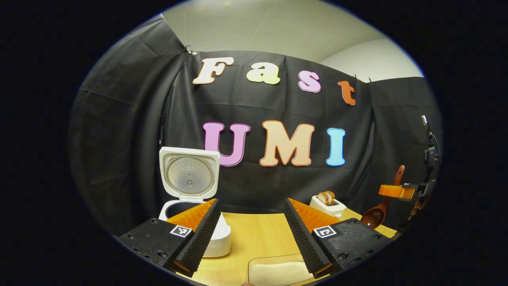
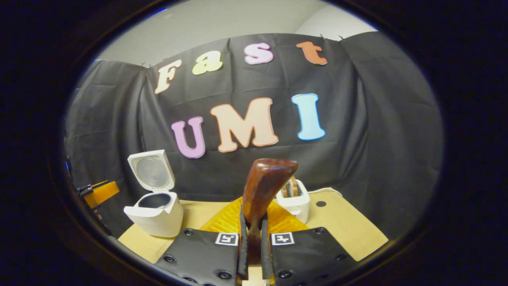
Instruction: Close the left gripper, press the button to open the rice cooker; take a wooden spoon from the chopstick holder with the right hand, scoop a spoonful of rice and pour it into the rice cooker, then put the wooden spoon back into the chopstick holder.
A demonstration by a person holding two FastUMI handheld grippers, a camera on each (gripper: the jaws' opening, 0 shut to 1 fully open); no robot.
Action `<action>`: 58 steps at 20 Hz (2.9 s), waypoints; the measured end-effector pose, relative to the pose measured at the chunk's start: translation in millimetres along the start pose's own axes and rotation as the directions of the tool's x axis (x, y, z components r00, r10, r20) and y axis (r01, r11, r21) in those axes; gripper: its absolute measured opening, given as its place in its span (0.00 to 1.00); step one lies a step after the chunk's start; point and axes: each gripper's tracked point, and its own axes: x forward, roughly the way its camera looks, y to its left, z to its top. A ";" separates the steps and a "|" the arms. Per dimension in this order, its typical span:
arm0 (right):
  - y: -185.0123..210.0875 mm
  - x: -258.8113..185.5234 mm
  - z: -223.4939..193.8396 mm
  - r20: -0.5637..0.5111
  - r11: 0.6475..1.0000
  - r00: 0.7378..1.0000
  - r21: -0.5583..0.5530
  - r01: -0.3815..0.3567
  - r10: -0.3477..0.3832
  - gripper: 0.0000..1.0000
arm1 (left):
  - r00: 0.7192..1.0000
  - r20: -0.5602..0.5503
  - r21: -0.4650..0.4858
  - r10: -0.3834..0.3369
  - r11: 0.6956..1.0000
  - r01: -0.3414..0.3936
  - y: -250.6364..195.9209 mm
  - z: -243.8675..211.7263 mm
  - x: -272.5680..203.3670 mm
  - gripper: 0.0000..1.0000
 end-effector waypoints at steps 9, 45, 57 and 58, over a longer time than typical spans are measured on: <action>-53.3 -20.4 -68.8 -0.091 0.997 0.994 0.027 0.066 -0.064 0.14 | 0.999 -0.006 0.016 -0.037 0.999 0.037 -36.9 -3.2 3.7 0.95; -47.3 -15.4 -79.8 -0.004 0.985 0.992 -0.117 0.123 -0.125 0.98 | 0.999 0.028 0.031 0.041 0.999 -0.042 11.6 14.7 -6.6 0.95; 19.7 -22.9 -24.0 0.095 0.990 0.995 -0.134 0.044 -0.032 1.00 | 0.965 0.060 0.136 0.255 0.956 -0.261 131.8 64.8 46.9 0.92; 24.1 -24.1 -22.7 0.099 0.990 0.995 -0.135 0.043 -0.029 1.00 | 0.963 0.067 0.129 0.261 0.955 -0.268 138.3 72.0 53.2 0.92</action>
